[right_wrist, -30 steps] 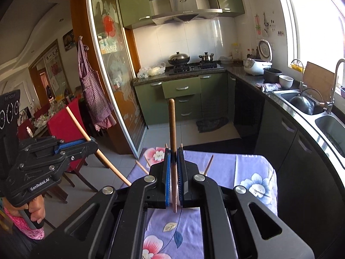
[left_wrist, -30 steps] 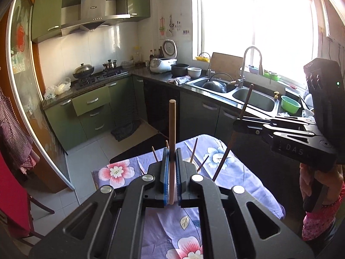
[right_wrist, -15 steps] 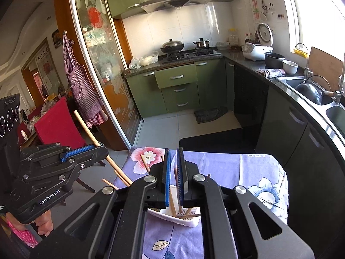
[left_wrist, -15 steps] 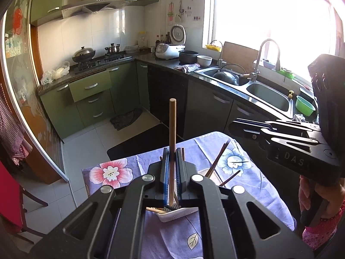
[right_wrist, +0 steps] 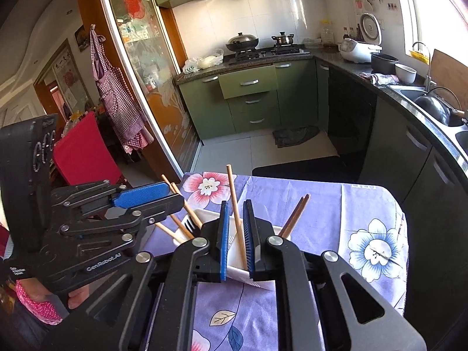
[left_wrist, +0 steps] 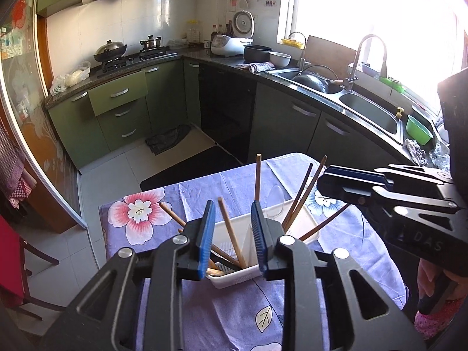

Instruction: Organize utensils

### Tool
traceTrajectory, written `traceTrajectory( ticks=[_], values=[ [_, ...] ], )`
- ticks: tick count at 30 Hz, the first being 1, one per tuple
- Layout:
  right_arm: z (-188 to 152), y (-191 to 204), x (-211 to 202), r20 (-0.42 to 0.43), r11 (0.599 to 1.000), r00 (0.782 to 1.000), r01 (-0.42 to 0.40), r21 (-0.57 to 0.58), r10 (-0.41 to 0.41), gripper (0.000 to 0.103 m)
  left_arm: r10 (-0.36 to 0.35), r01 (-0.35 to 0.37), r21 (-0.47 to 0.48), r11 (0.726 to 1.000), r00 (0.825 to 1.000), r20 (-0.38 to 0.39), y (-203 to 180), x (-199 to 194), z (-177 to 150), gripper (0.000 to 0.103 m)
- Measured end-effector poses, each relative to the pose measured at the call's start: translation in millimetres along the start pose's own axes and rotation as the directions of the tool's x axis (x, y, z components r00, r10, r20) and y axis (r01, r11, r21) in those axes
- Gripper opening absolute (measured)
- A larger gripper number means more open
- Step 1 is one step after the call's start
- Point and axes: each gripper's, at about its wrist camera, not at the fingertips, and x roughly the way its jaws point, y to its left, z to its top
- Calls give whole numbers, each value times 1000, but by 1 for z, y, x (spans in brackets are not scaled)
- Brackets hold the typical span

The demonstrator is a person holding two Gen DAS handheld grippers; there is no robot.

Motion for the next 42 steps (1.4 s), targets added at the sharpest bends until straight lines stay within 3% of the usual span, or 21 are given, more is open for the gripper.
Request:
traceTrajectory(
  ticks=[1, 4, 6, 8, 10, 11, 13, 19, 24, 28, 33, 37, 42],
  values=[
    [-2, 3, -9, 11, 1000, 1000, -4, -9, 4, 18, 0, 0, -3, 1000, 1000, 9, 0, -4, -1, 28],
    [-11, 17, -37, 47, 999, 999, -4, -35, 6, 26, 12, -11, -10, 1000, 998, 60, -1, -27, -7, 52],
    [-23, 26, -59, 78, 999, 997, -12, -47, 16, 34, 30, -31, 0, 1000, 994, 107, -5, -48, -18, 61],
    [-41, 32, -82, 127, 998, 992, 4, -63, 4, 51, 53, -55, 8, 998, 988, 146, -9, -69, -33, 74],
    [-66, 35, -102, 166, 997, 986, 46, -67, -35, 58, 65, -66, 1, 998, 982, 178, -11, -88, -56, 83],
    [-80, 36, -112, 182, 996, 982, 62, -62, -50, 67, 72, -72, -8, 997, 979, 189, -12, -96, -68, 87],
    [-114, 35, -129, 221, 995, 971, 97, -38, -86, 84, 96, -91, -34, 995, 974, 207, -13, -112, -97, 90],
    [-217, 48, -168, 323, 968, 917, 251, -6, -236, 98, 154, -142, -69, 987, 959, 237, -25, -139, -178, 95],
    [-280, 73, -199, 445, 951, 853, 310, -13, -272, 98, 168, -152, -81, 985, 951, 259, -41, -161, -221, 96],
    [-305, 96, -226, 538, 936, 796, 350, -34, -278, 98, 176, -149, -109, 983, 936, 306, -50, -189, -236, 96],
    [-316, 103, -245, 534, 955, 808, 296, -5, -248, 98, 173, -138, -126, 982, 926, 336, -58, -211, -247, 96],
    [-322, 102, -253, 541, 957, 803, 289, 14, -250, 98, 198, -169, -113, 979, 920, 339, -67, -217, -253, 96],
    [-323, 99, -255, 529, 957, 809, 289, 21, -256, 98, 192, -156, -129, 979, 917, 350, -67, -221, -259, 96]
  ],
)
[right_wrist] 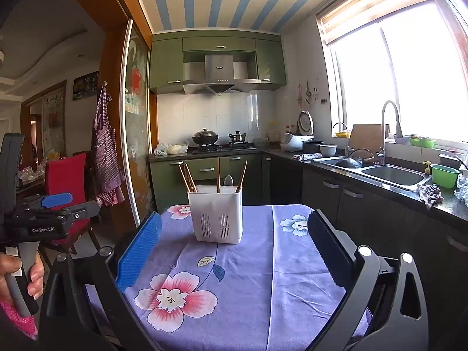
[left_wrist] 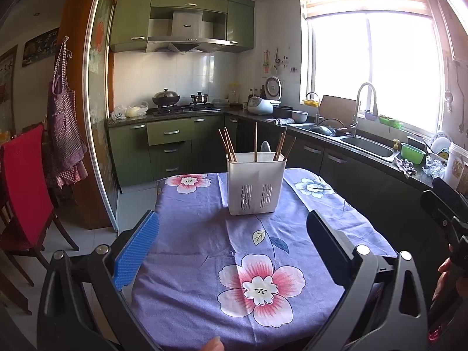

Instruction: Organize utensils

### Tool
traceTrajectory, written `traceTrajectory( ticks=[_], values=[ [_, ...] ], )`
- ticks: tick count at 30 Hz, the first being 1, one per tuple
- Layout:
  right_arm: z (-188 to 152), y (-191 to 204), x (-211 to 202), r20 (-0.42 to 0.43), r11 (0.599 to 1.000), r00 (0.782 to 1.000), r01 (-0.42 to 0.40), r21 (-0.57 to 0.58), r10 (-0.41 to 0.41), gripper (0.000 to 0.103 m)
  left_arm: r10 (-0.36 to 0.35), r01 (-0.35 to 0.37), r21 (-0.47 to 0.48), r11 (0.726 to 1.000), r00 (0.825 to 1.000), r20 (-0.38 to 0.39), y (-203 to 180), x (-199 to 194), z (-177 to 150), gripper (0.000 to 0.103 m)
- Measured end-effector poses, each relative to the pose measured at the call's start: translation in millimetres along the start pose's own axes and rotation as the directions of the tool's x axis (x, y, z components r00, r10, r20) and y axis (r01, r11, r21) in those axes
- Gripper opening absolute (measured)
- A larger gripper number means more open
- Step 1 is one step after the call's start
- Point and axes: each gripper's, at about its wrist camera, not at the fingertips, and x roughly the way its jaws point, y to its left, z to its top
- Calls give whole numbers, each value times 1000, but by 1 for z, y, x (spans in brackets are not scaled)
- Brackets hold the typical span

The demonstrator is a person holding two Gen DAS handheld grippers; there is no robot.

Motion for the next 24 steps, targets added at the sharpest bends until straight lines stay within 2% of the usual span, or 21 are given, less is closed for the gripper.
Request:
traceTrajectory(
  ticks=[14, 24],
  values=[
    [-4, 2, 16, -53, 1000, 998, 21, 1, -21, 98, -35, 33, -44, 998, 998, -52, 6, 13, -15, 96],
    [-7, 8, 25, -64, 1000, 998, 17, -7, -17, 98, -1, -1, -35, 999, 999, -39, 8, 10, -18, 96]
  ],
)
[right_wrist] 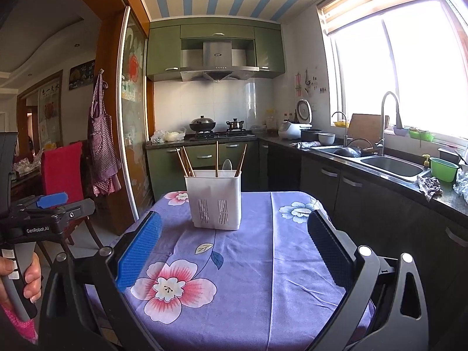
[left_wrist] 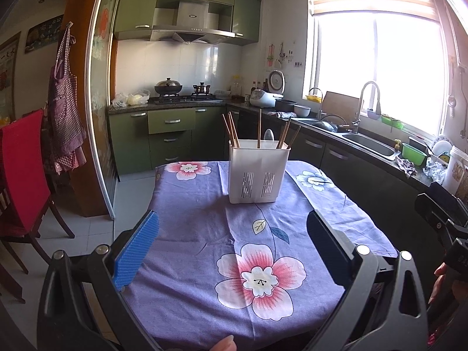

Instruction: Organize utensils

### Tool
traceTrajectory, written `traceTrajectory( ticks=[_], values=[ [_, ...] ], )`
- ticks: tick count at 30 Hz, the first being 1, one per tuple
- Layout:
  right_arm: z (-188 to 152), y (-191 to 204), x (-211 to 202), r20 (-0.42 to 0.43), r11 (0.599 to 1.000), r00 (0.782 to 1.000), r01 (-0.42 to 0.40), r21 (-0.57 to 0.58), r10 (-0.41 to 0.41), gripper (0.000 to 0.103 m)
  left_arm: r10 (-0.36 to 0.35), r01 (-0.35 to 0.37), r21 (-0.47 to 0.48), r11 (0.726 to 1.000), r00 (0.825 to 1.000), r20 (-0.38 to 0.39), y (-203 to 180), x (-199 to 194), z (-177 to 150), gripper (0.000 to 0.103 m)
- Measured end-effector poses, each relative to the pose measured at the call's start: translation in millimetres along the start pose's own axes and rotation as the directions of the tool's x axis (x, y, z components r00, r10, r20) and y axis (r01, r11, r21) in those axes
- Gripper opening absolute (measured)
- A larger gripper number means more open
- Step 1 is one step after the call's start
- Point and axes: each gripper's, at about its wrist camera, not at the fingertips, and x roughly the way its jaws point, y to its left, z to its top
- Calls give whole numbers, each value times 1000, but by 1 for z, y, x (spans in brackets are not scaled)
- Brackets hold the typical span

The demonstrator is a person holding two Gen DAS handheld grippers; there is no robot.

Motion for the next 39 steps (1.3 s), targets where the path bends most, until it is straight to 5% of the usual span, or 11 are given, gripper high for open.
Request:
traceTrajectory(
  ticks=[39],
  values=[
    [-3, -3, 3, -6, 1000, 1000, -12, 6, 12, 98, 5, -5, 23, 1000, 1000, -11, -3, -2, -2, 96]
  ],
)
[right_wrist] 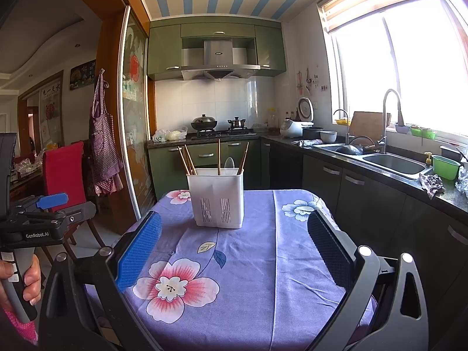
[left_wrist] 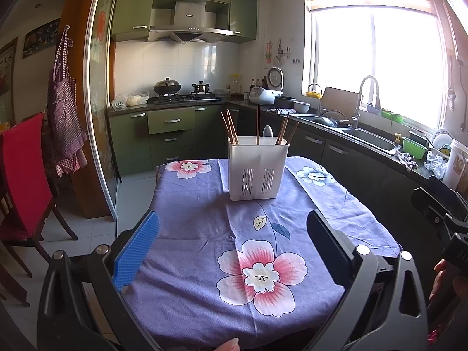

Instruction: Organize utensils

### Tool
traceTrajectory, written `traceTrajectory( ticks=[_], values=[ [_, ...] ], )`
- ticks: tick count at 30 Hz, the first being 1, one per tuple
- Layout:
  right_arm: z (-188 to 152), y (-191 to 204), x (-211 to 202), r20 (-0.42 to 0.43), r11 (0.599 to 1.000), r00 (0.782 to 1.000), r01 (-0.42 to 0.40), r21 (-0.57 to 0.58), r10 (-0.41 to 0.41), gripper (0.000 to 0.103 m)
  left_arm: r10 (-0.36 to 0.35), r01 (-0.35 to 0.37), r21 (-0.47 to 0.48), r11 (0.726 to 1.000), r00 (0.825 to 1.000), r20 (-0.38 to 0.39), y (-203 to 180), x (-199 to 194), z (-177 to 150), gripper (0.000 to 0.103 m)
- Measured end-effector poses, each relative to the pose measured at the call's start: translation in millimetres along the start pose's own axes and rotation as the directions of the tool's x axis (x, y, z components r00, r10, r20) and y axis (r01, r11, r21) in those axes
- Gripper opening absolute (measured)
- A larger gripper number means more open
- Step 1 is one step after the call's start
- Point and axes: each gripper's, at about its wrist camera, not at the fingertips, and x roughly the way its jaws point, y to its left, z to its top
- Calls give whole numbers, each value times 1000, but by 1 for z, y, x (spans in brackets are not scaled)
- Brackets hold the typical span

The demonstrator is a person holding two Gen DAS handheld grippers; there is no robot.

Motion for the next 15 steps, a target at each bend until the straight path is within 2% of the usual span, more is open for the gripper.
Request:
traceTrajectory(
  ticks=[15],
  values=[
    [-2, 0, 1, -2, 1000, 1000, 0, -1, 0, 98, 5, -5, 0, 1000, 1000, 1, 1, -2, -1, 96]
  ],
)
